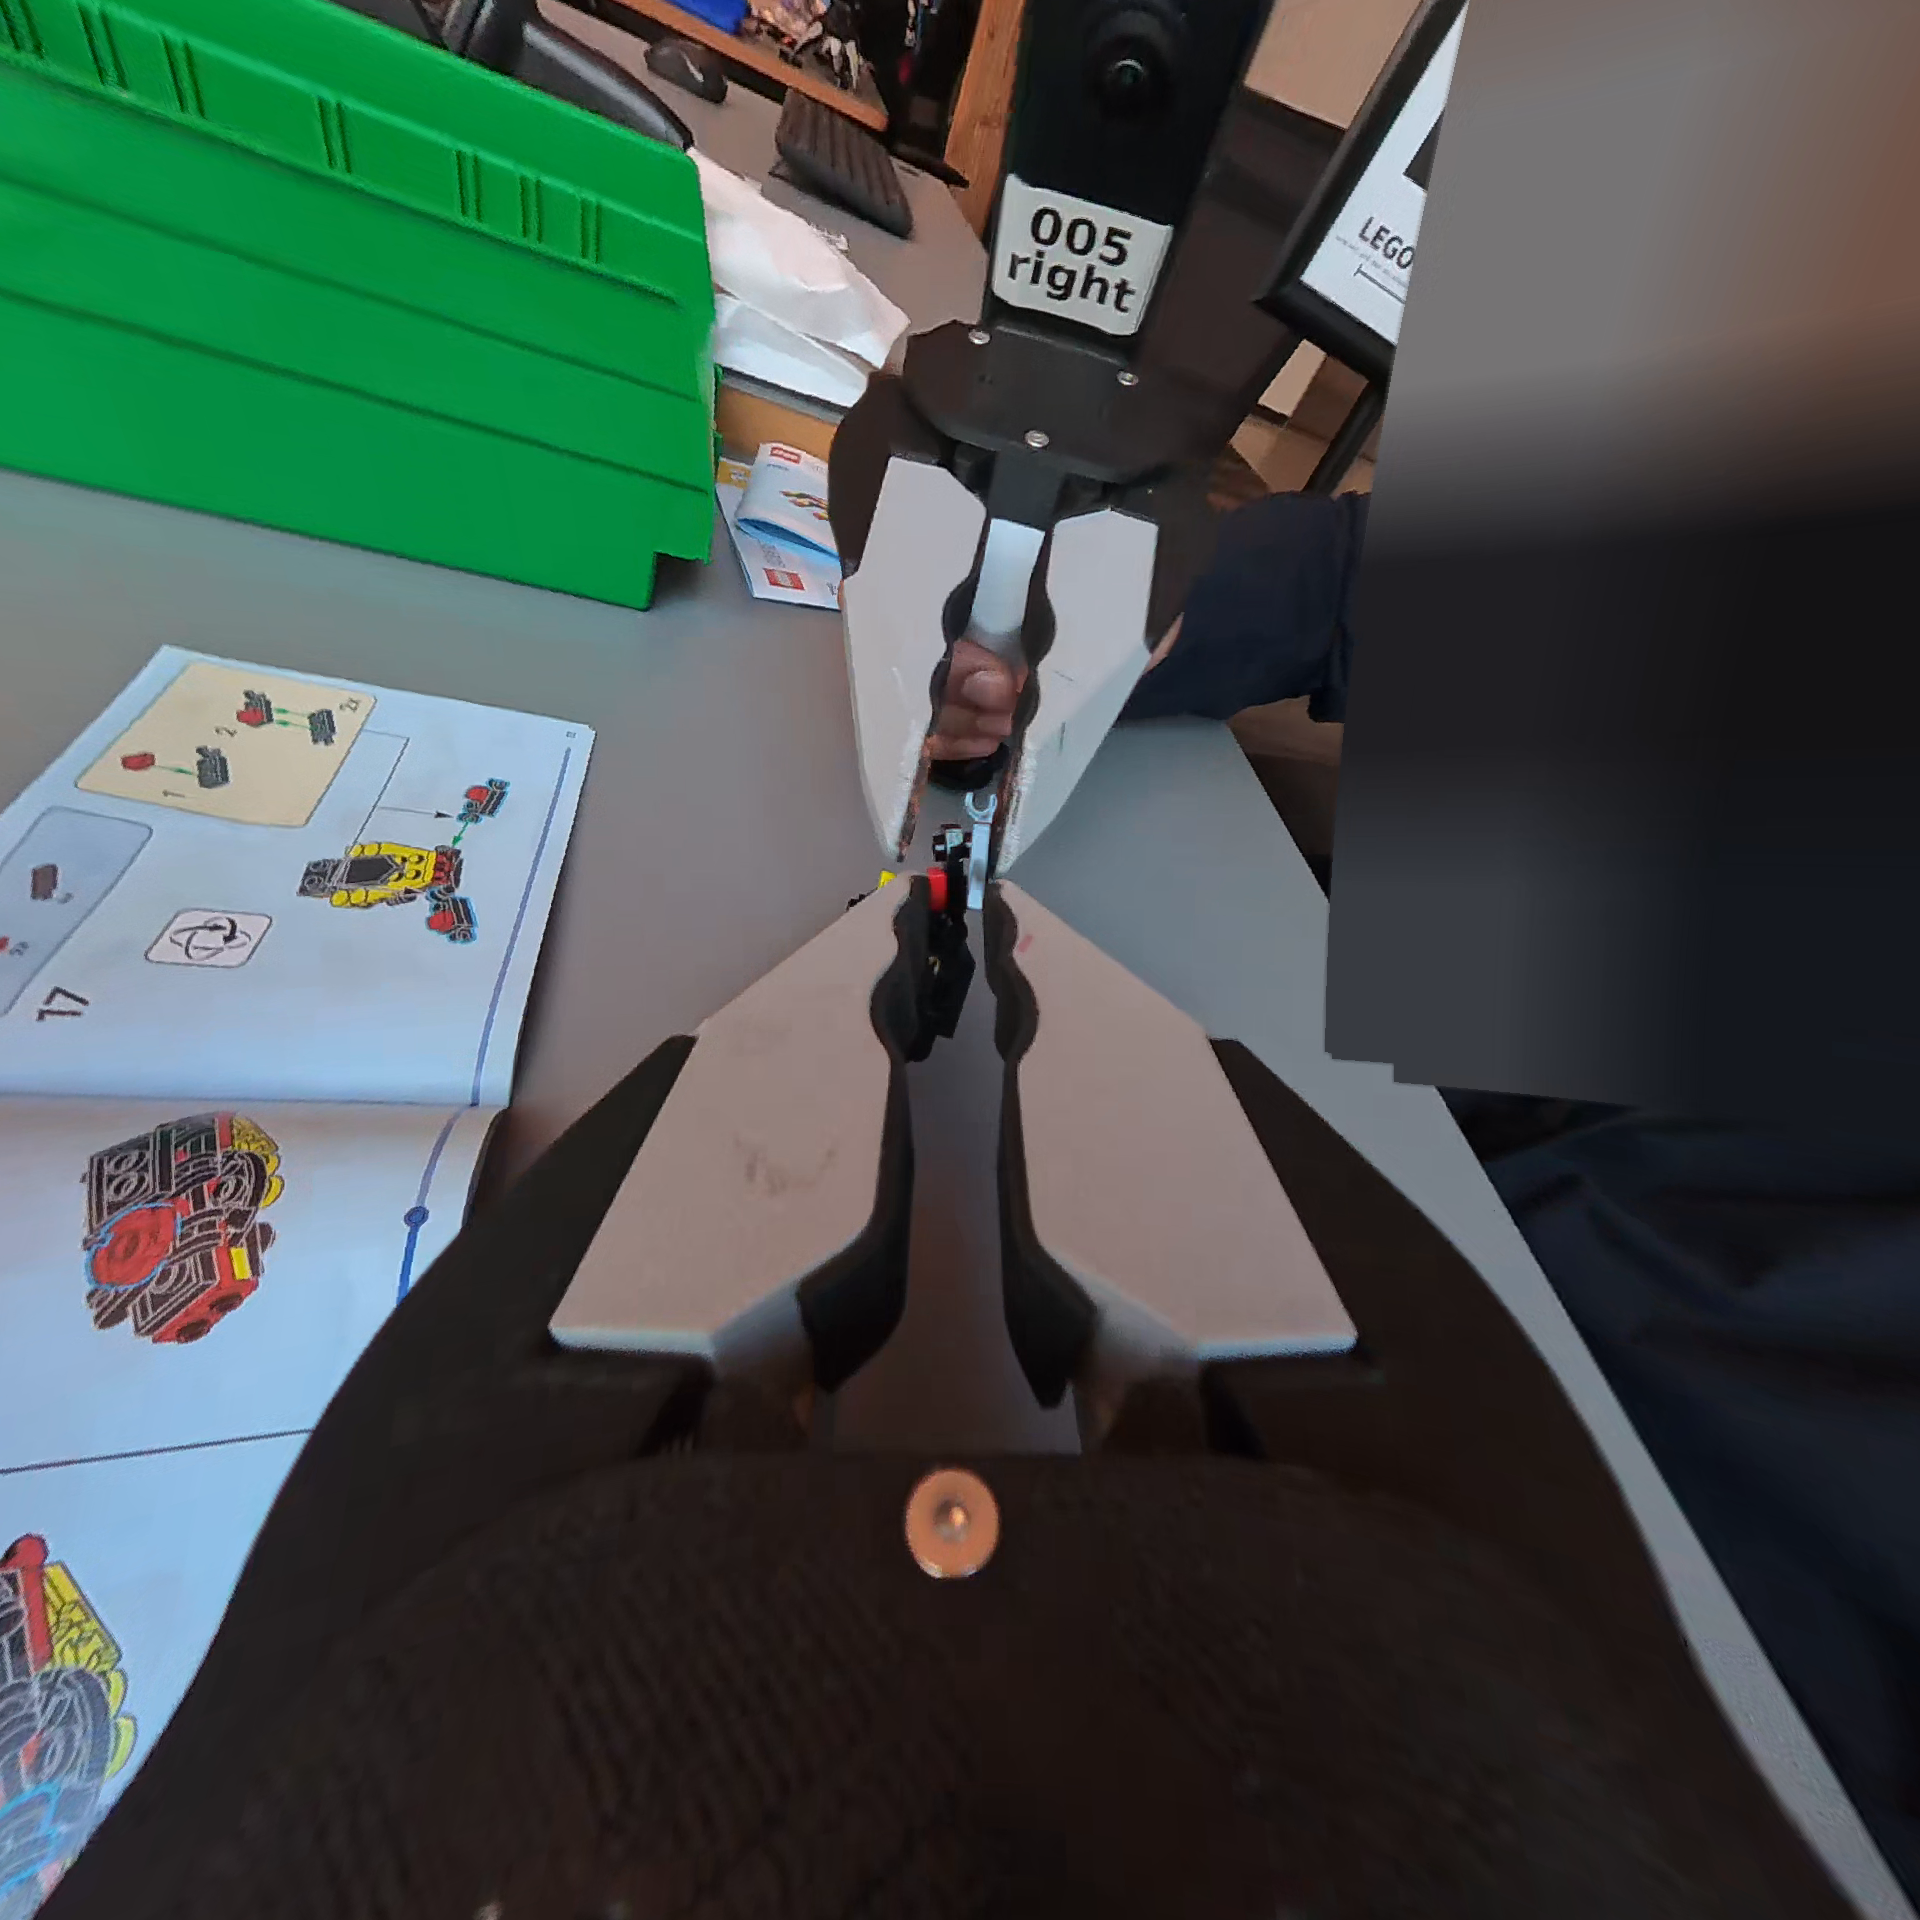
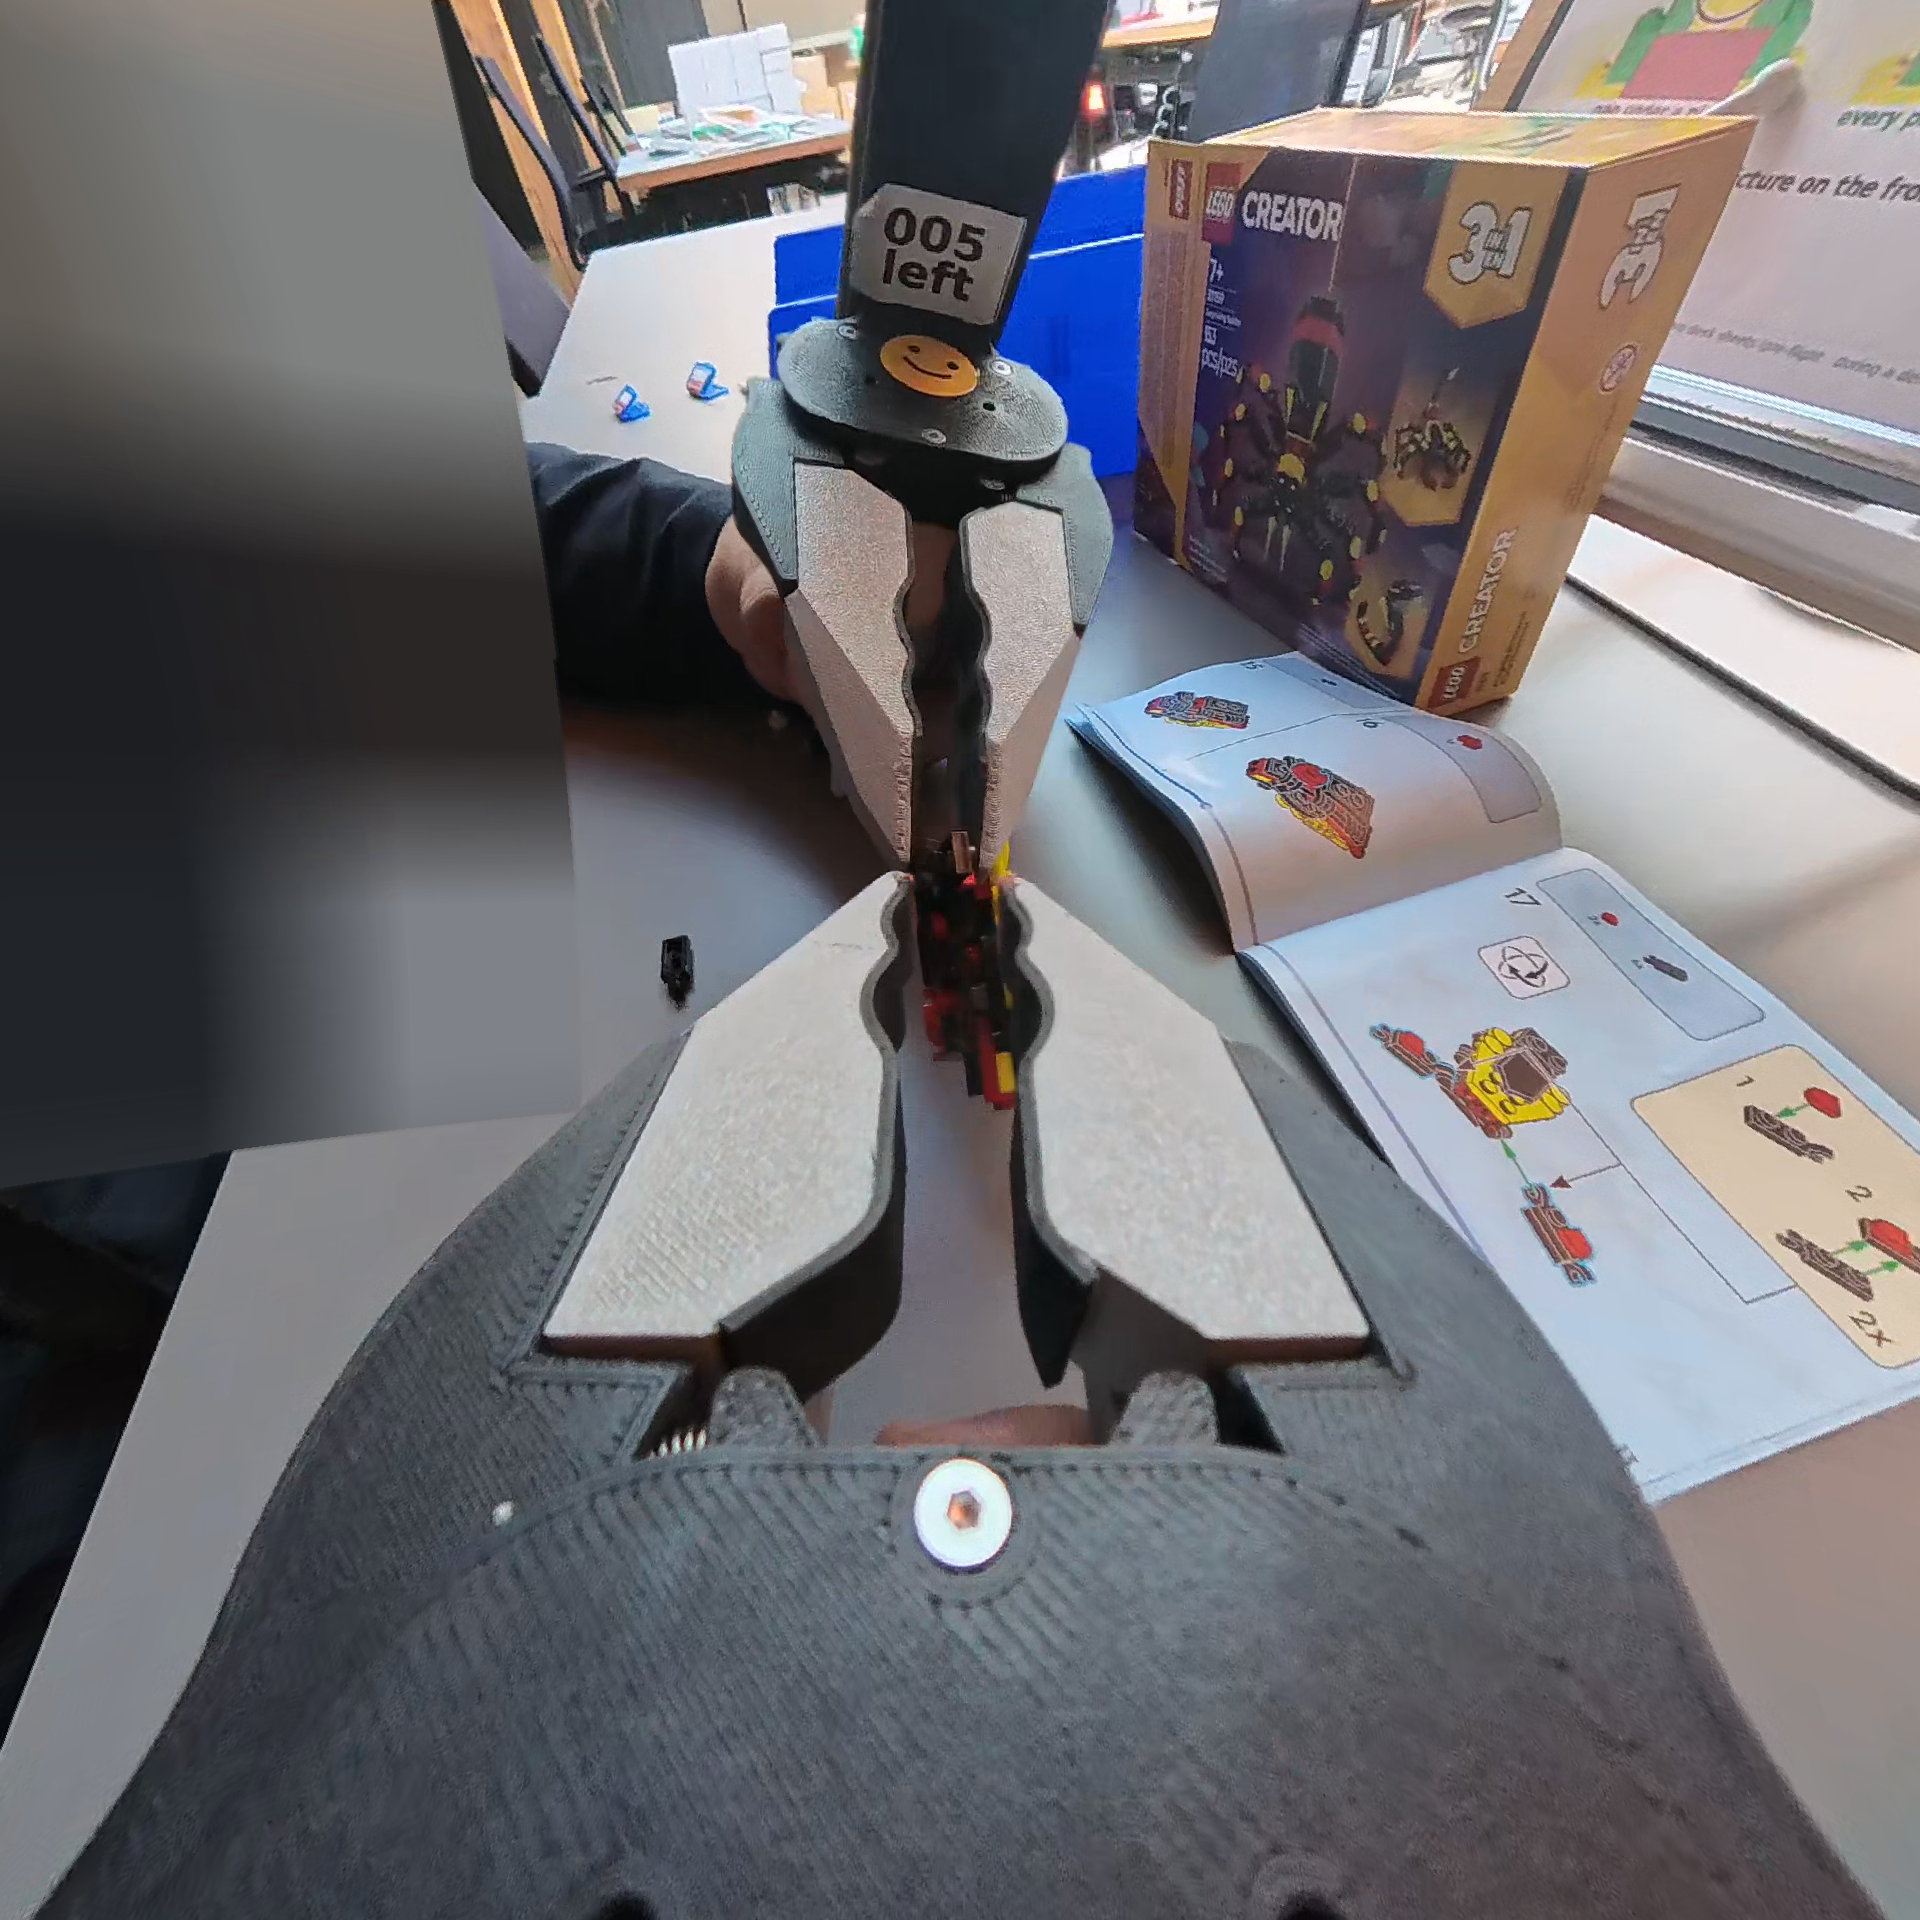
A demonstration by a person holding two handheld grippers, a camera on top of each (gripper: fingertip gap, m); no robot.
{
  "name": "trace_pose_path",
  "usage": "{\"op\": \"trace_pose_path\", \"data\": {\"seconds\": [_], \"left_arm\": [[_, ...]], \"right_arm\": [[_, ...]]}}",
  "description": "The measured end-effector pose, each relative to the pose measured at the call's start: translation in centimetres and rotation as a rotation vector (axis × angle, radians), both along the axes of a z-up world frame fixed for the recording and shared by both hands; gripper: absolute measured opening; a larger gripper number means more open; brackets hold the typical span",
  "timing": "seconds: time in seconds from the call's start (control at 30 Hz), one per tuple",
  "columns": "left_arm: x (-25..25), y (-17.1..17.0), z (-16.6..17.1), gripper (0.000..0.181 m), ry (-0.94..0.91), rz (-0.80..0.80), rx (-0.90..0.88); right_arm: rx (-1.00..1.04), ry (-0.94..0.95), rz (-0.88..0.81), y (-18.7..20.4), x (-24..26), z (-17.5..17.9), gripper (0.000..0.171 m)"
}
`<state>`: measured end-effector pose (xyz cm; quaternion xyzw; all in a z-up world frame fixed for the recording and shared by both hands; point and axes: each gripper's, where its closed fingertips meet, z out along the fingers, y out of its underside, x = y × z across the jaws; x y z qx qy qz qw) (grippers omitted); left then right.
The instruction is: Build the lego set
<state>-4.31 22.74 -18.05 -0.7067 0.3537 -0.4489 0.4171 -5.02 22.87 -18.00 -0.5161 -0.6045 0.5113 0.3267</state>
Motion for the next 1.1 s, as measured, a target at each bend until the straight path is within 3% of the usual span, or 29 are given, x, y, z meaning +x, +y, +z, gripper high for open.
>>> {"op": "trace_pose_path", "data": {"seconds": [0.27, 0.7, 1.1], "left_arm": [[0.1, -0.5, 0.3, 0.007, 0.009, -0.014, 0.062], [0.6, -1.4, -0.9, 0.008, 0.177, -0.056, 0.215], [0.9, -2.4, -2.0, 0.008, 0.283, -0.088, 0.284]], "right_arm": [[0.097, 0.04, 0.037, -0.8, 0.1, 0.4, 0.004], [0.297, 0.046, 0.055, -1.5, 0.3, -0.4, 0.013], [0.396, 0.032, 0.128, -2.9, 0.4, -1.4, 0.007]]}}
